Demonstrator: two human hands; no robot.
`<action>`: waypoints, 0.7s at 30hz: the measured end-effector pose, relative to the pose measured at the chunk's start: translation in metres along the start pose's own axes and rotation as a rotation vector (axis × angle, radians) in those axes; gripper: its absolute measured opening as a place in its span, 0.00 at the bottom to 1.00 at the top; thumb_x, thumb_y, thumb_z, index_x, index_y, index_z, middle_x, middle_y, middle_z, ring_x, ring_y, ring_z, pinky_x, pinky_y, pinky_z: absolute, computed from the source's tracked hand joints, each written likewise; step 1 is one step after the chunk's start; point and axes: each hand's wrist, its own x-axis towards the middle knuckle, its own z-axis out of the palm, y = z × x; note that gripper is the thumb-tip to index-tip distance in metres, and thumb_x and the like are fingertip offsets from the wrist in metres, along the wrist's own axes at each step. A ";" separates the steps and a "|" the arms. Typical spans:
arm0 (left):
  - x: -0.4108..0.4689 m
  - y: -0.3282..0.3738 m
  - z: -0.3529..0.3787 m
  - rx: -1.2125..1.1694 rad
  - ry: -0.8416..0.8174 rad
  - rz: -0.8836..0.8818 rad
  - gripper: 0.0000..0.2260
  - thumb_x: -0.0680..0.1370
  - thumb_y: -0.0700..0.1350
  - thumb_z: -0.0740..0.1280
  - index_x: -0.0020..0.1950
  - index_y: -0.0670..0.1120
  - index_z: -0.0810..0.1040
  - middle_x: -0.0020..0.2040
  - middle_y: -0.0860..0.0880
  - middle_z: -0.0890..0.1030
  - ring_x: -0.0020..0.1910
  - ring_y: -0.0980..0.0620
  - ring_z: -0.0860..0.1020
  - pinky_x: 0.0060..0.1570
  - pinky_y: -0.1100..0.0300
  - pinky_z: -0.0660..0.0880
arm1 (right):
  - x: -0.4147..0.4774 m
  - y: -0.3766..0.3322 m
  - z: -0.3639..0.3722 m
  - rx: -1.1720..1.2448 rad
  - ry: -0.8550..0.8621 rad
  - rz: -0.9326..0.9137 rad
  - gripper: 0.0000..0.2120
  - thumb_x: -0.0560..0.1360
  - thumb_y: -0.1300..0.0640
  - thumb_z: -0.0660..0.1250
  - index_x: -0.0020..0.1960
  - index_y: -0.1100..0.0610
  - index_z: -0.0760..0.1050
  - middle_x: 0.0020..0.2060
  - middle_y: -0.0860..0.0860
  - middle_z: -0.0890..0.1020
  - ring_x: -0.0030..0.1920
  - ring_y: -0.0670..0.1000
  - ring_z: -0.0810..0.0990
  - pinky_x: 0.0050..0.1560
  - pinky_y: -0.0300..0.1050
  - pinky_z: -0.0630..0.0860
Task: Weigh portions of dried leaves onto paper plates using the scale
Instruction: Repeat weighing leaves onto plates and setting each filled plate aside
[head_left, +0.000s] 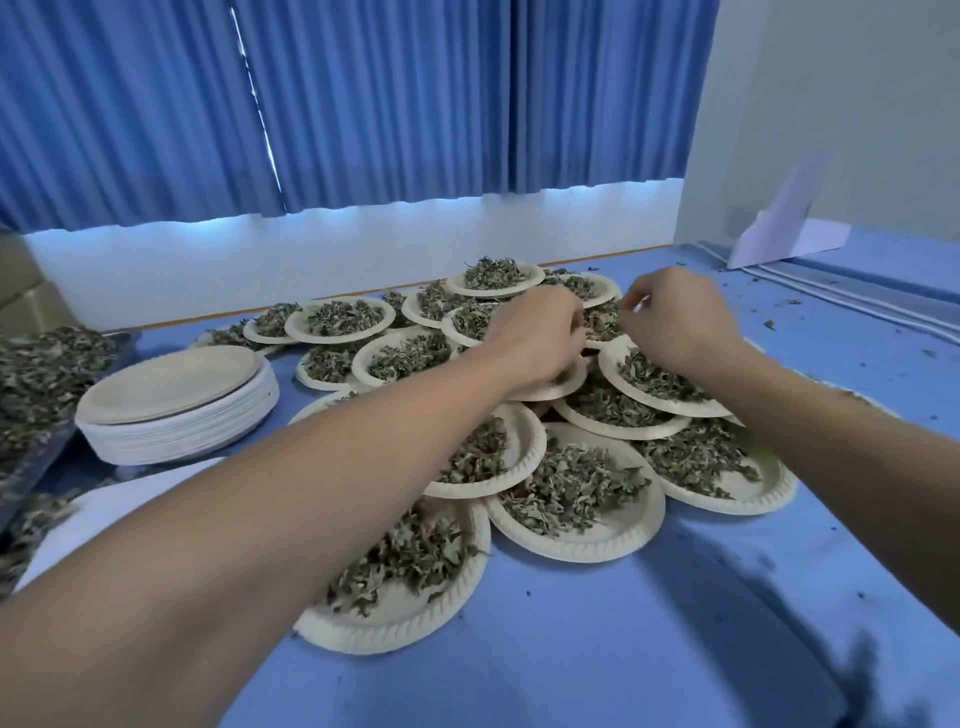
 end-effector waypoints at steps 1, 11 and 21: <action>-0.006 -0.008 -0.009 0.019 0.006 0.010 0.07 0.80 0.45 0.65 0.47 0.49 0.83 0.45 0.51 0.82 0.46 0.48 0.79 0.42 0.52 0.79 | -0.004 -0.019 0.003 0.006 -0.002 -0.053 0.07 0.75 0.59 0.66 0.44 0.54 0.83 0.38 0.54 0.83 0.40 0.58 0.80 0.39 0.47 0.76; -0.106 -0.149 -0.115 0.291 -0.097 -0.091 0.05 0.76 0.43 0.64 0.40 0.47 0.78 0.44 0.46 0.81 0.45 0.41 0.78 0.38 0.50 0.75 | -0.039 -0.215 0.067 0.225 -0.190 -0.405 0.09 0.72 0.64 0.64 0.39 0.57 0.83 0.36 0.57 0.83 0.41 0.60 0.80 0.44 0.52 0.79; -0.208 -0.284 -0.174 0.192 -0.160 -0.270 0.07 0.80 0.44 0.67 0.42 0.50 0.81 0.36 0.59 0.76 0.40 0.51 0.76 0.42 0.53 0.73 | -0.061 -0.345 0.140 0.113 -0.419 -0.800 0.08 0.73 0.64 0.65 0.41 0.61 0.82 0.39 0.61 0.82 0.44 0.63 0.79 0.43 0.56 0.78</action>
